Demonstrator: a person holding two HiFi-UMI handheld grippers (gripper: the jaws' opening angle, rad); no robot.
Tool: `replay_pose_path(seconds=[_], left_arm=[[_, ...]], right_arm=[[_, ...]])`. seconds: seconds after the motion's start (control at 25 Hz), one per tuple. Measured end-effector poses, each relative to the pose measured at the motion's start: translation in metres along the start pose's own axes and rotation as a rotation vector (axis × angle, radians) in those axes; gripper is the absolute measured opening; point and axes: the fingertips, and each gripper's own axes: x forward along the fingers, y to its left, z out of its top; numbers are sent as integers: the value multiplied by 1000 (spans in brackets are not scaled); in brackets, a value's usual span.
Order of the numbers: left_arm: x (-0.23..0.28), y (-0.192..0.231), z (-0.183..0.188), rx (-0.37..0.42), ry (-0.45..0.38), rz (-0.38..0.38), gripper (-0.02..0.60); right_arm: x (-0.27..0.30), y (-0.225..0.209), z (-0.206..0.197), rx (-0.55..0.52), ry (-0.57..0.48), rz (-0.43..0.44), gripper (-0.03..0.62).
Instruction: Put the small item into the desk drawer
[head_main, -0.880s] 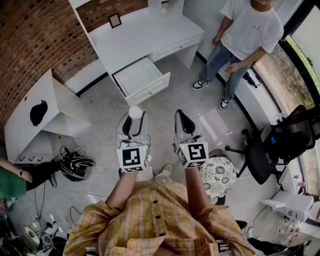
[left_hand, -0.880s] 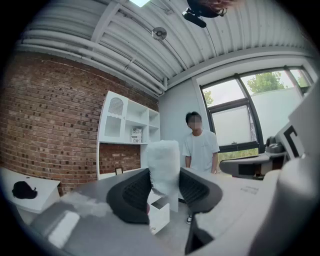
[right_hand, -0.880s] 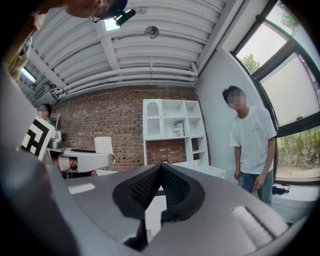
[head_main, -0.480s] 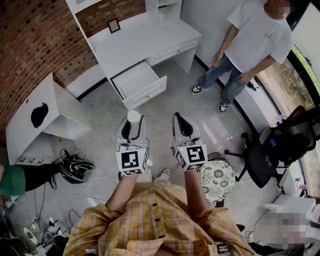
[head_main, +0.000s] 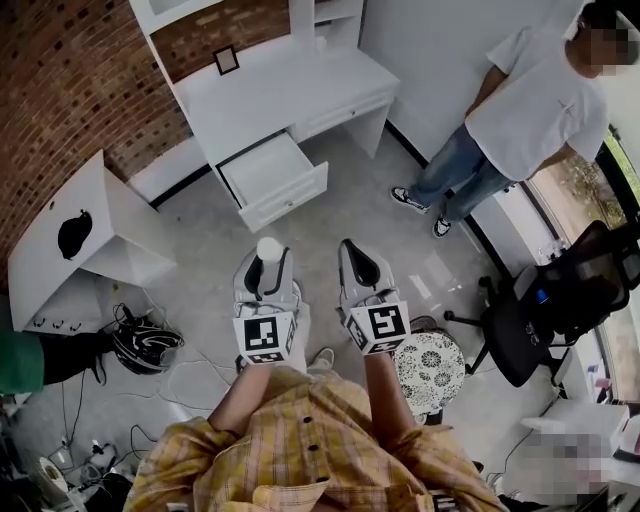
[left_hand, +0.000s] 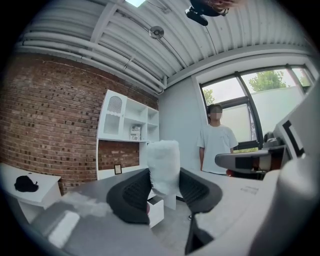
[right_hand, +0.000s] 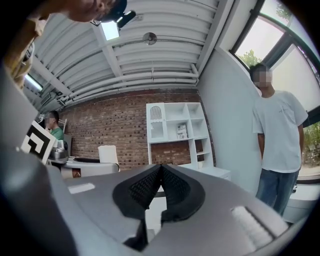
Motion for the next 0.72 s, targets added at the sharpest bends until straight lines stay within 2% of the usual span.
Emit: replay_pose_path(seconds=[0.36, 0.72], left_arm=[[63, 16, -15, -32, 13, 5, 178], [176, 82, -12, -40, 6, 21, 178]], right_arm=[[50, -33, -6, -21, 15, -5, -8], [176, -66, -10, -18, 26, 14, -8]])
